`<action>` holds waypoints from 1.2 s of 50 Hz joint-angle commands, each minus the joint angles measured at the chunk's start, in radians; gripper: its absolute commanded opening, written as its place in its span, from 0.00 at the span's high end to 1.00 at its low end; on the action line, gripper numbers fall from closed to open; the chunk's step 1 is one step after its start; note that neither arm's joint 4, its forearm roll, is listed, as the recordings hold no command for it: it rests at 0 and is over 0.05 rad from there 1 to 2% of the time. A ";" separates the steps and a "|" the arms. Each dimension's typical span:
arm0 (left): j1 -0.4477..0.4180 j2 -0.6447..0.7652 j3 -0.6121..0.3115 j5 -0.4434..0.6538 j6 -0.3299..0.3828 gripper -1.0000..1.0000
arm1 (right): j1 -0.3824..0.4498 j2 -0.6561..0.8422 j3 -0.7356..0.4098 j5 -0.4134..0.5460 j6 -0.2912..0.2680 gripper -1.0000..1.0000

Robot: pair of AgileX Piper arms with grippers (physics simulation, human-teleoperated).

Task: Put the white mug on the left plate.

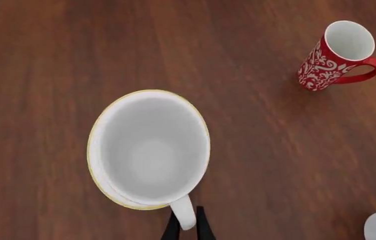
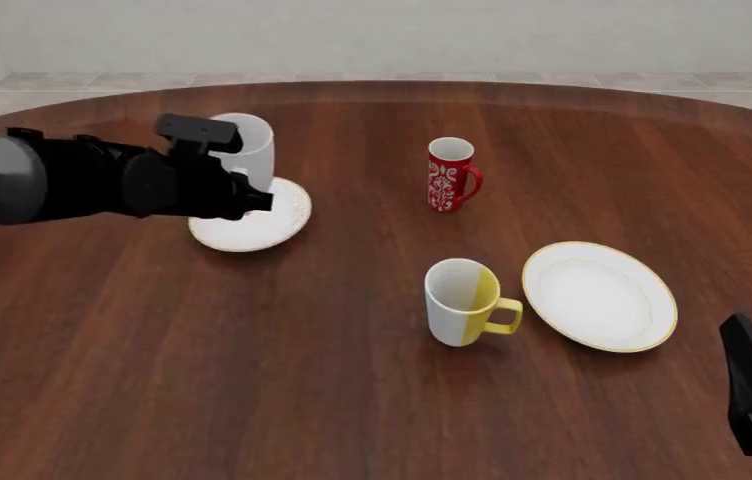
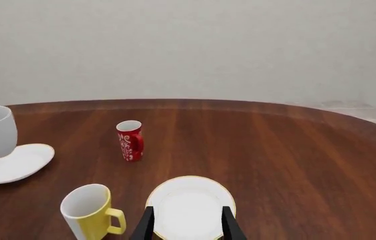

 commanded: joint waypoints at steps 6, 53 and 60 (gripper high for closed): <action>-0.023 0.065 -0.061 0.000 0.003 1.00 | -0.002 0.000 0.001 0.001 0.002 0.00; 0.008 0.169 -0.112 -0.004 -0.028 1.00 | 0.000 0.008 0.002 0.005 -0.004 0.00; 0.003 0.182 -0.110 -0.010 -0.031 1.00 | -0.001 0.006 0.002 0.007 -0.005 0.00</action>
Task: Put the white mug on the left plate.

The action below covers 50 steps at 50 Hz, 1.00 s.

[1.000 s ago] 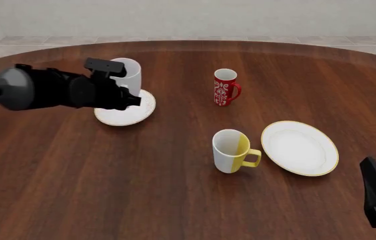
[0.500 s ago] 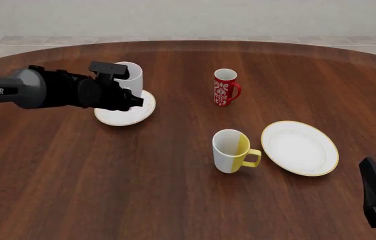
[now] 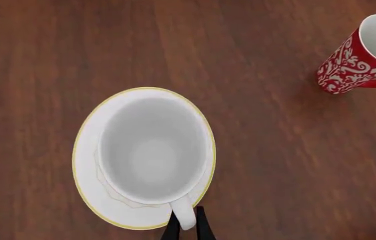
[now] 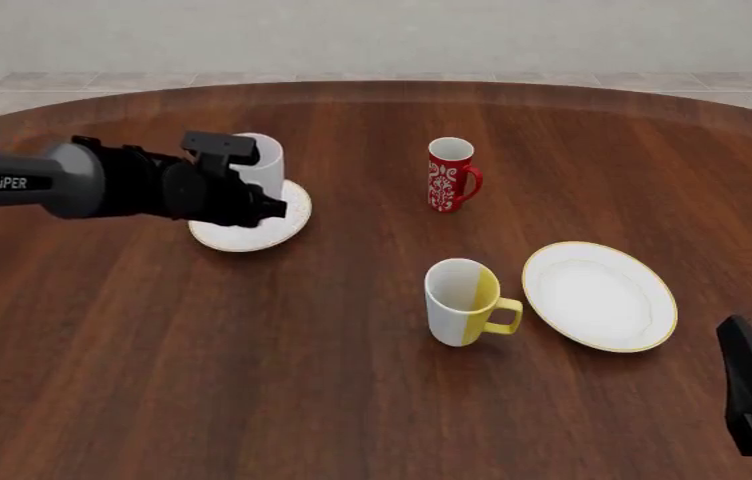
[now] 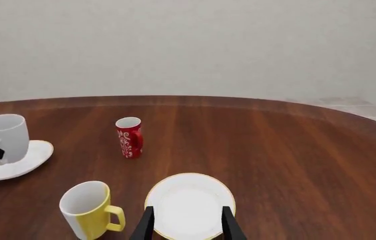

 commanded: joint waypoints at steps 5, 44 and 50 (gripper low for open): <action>-0.004 0.018 -0.005 -0.005 -0.005 1.00 | -0.001 -0.001 0.000 0.002 -0.002 0.00; 0.017 0.051 0.001 -0.014 -0.006 1.00 | 0.000 -0.001 0.000 0.000 -0.003 0.00; 0.017 0.059 0.003 -0.021 -0.004 1.00 | 0.000 -0.003 0.000 0.002 -0.003 0.00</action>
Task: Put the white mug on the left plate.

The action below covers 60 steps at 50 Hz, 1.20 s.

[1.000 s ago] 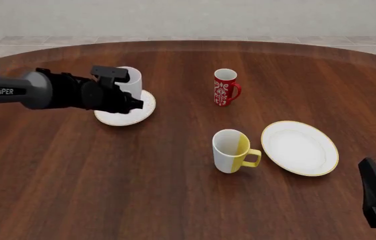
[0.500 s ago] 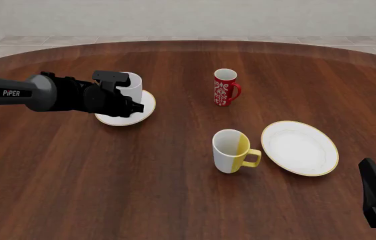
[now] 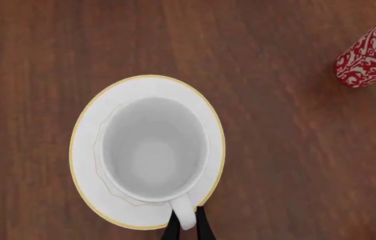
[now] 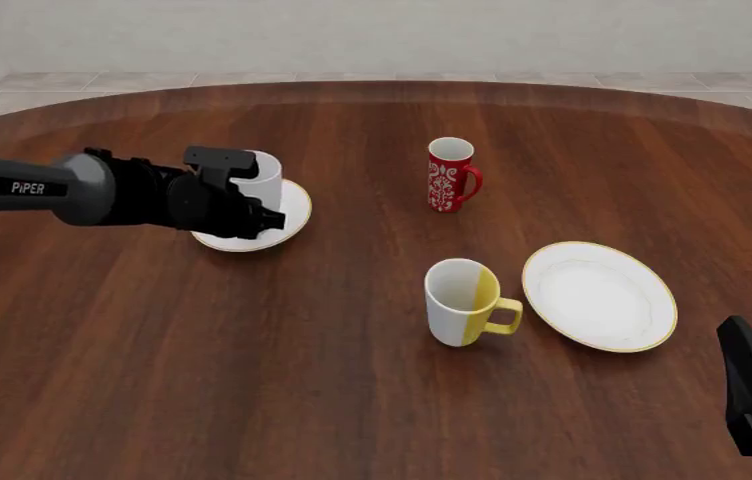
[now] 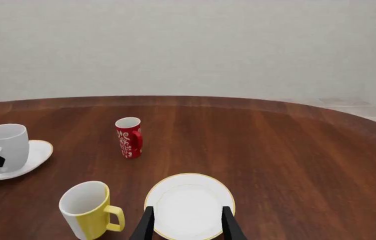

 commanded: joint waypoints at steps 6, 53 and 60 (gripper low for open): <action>0.005 0.011 -0.002 -0.004 0.000 1.00 | 0.001 -0.004 0.001 0.004 -0.001 0.00; 0.013 0.019 -0.006 0.003 0.003 0.00 | 0.001 -0.003 0.000 0.002 -0.003 0.00; 0.012 0.005 0.006 0.001 0.009 0.00 | 0.000 -0.004 -0.001 0.001 -0.002 0.00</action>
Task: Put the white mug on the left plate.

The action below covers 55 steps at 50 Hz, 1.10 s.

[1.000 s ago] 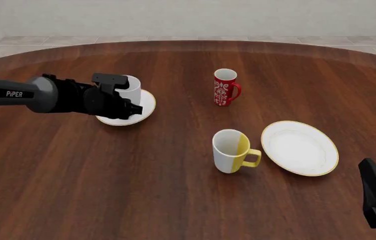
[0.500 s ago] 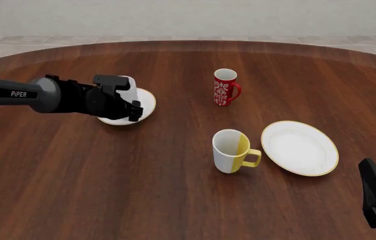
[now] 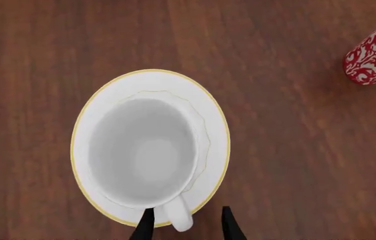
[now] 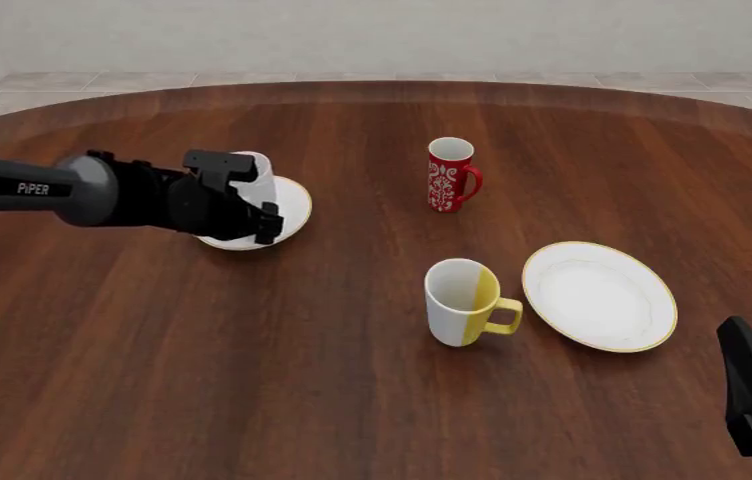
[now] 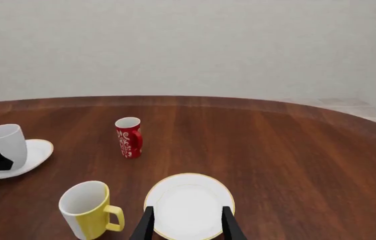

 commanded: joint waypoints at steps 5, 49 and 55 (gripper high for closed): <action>0.004 -0.024 0.027 -0.006 0.011 0.00 | -0.001 -0.002 -0.003 -0.001 0.001 0.00; -0.014 -0.327 0.226 0.017 0.063 0.00 | 0.016 -0.004 -0.003 -0.005 -0.001 0.00; -0.019 -0.380 0.253 0.029 0.066 0.00 | 0.016 -0.004 -0.003 -0.005 0.000 0.00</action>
